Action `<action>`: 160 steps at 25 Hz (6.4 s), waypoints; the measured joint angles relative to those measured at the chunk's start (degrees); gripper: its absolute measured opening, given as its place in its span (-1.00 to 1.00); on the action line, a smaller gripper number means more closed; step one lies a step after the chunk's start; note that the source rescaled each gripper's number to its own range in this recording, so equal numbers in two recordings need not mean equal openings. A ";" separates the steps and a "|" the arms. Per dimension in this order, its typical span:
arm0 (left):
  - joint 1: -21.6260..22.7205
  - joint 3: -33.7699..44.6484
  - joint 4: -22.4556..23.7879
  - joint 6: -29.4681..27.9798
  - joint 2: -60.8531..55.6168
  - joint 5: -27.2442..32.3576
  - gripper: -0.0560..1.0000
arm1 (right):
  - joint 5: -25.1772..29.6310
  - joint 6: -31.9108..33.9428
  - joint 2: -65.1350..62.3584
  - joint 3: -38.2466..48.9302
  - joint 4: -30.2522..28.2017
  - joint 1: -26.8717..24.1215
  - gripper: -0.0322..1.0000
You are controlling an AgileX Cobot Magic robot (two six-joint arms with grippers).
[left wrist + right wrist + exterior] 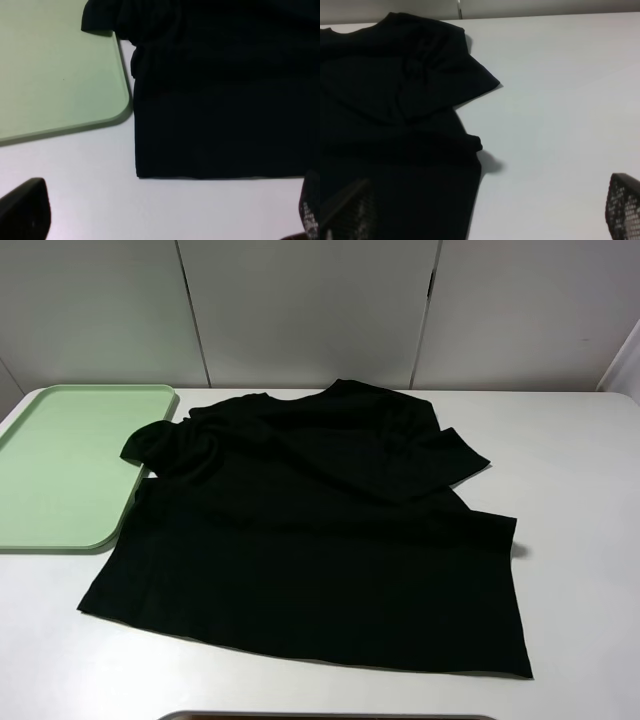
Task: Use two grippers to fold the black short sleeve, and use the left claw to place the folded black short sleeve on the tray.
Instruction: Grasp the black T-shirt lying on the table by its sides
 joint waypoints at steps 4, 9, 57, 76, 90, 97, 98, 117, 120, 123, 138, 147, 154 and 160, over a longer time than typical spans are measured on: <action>-1.17 0.00 -0.18 0.00 0.00 0.00 0.99 | 0.00 0.00 0.00 0.00 2.42 0.00 1.00; -1.61 0.00 -0.29 0.00 0.00 0.00 0.99 | 0.00 0.00 0.00 0.00 3.74 0.00 1.00; -16.45 -28.61 1.19 14.46 58.69 -3.77 0.98 | -3.83 -25.79 42.30 -10.12 11.14 0.00 1.00; -16.45 -28.66 1.36 22.14 63.32 -8.09 0.97 | -10.71 -36.09 63.03 -10.12 10.60 0.00 1.00; -16.45 -28.66 1.82 29.36 72.33 -11.48 0.97 | -17.82 -47.23 68.00 -12.42 8.39 0.00 1.00; -16.45 -28.66 1.82 34.09 75.58 -12.28 0.97 | -22.13 -47.59 74.38 -12.42 5.28 0.00 1.00; -16.45 -28.66 1.82 34.66 75.71 -12.60 0.97 | -22.46 -47.66 75.29 -12.42 5.13 0.00 1.00; -16.45 -28.66 3.11 40.15 75.83 -20.51 0.97 | -30.00 -47.72 91.17 -15.46 4.50 0.00 1.00; -16.45 -28.66 3.11 40.78 75.88 -20.72 0.96 | -30.87 -47.72 91.66 -15.46 3.50 0.00 1.00; -16.45 -28.66 3.11 40.95 75.88 -20.77 0.95 | -31.24 -48.24 91.78 -15.46 0.95 0.00 1.00; -16.45 -28.66 3.11 41.77 75.88 -21.48 0.94 | -34.63 -50.09 97.89 -15.50 0.00 0.00 1.00; -16.45 -28.66 3.11 41.99 75.88 -23.51 0.94 | -36.62 -50.09 99.39 -15.50 0.51 0.00 1.00; -16.45 -28.66 3.11 42.88 75.88 -23.90 0.94 | -36.99 -50.09 100.68 -15.51 2.05 0.00 0.92; -16.45 -28.66 3.11 43.06 75.88 -24.00 0.93 | -37.04 -50.09 101.35 -15.51 2.83 0.00 0.79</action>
